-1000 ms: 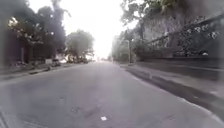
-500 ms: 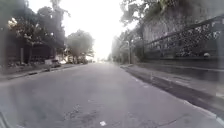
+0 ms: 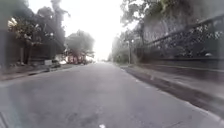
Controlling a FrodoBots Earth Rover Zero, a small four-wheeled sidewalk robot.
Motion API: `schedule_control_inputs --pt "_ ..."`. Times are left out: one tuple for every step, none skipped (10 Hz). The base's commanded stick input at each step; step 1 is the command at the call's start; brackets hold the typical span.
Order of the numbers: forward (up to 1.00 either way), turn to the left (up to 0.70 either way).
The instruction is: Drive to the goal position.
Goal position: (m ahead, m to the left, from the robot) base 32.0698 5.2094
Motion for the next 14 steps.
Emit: schedule_control_inputs --pt "1.0 0.0" --pt "1.0 0.0" --pt "1.0 0.0" --pt "1.0 0.0" --pt "1.0 0.0" --pt "1.0 0.0" --pt "1.0 0.0" --pt "0.67 0.0" --pt "0.0 0.0" --pt "0.0 0.0" --pt "0.0 0.0" --pt "0.0 0.0" --pt "0.0 0.0" --pt "0.0 0.0"
